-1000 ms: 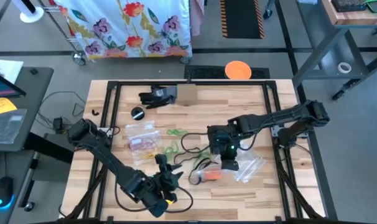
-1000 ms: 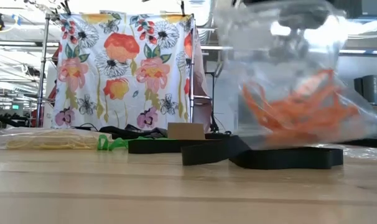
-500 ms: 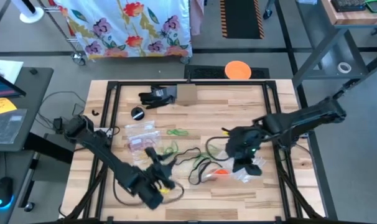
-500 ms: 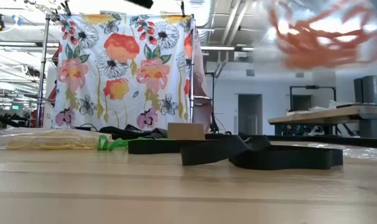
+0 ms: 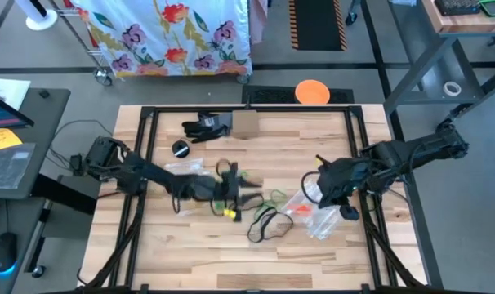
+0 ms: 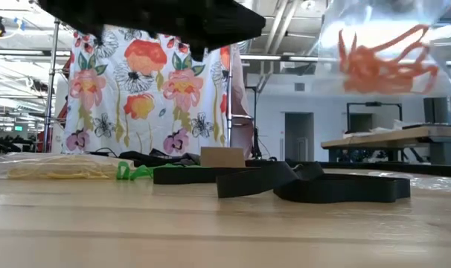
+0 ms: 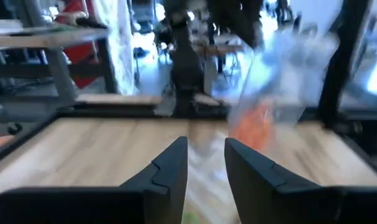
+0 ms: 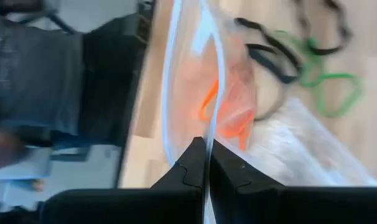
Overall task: Sort rubber bands
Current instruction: Close the transparent zip bag
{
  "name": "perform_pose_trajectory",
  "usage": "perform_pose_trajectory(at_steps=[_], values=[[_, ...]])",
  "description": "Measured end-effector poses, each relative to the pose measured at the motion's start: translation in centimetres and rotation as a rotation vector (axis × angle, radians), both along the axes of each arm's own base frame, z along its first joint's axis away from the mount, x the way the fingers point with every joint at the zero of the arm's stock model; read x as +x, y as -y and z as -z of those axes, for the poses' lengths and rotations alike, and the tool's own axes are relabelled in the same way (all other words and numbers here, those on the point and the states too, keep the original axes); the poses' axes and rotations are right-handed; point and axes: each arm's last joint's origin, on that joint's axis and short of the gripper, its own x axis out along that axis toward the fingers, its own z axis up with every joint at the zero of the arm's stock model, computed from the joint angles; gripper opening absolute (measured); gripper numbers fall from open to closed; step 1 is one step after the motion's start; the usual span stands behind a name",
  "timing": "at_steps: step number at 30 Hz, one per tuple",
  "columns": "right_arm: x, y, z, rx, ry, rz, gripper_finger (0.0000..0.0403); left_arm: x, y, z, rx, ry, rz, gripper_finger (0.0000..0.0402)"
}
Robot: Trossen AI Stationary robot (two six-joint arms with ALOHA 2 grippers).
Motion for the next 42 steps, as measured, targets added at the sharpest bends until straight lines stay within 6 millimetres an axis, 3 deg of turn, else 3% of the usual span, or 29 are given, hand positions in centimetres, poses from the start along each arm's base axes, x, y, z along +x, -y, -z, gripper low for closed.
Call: perform_pose_trajectory(at_steps=[2,6,11,16,21,25,42], values=[[0.0,0.9,0.2,-0.015,0.013,0.002,0.0005,0.2,-1.1,-0.4,-0.025,0.050,0.029,0.0100],[0.7,2.9,0.2,0.001,0.025,0.079,0.0005,0.5,-1.8,-1.0,0.041,0.112,0.266,0.0100],[2.3,4.7,0.6,0.072,0.034,0.113,0.0005,0.7,-2.8,-0.9,0.145,0.106,0.258,0.0100],[3.6,5.9,1.4,0.113,0.006,0.138,0.0005,0.7,-3.1,-0.6,0.143,0.073,0.260,0.0100],[4.0,6.4,1.8,0.142,-0.016,0.144,0.0005,0.8,-3.4,-0.6,0.170,0.073,0.206,0.0100],[4.0,6.4,1.8,0.143,-0.019,0.144,0.0005,0.9,-4.5,-0.8,0.093,0.077,0.143,0.0100],[4.2,6.3,0.9,0.142,0.047,0.134,0.0005,1.0,-5.0,-0.7,0.018,0.063,0.166,0.0100]])
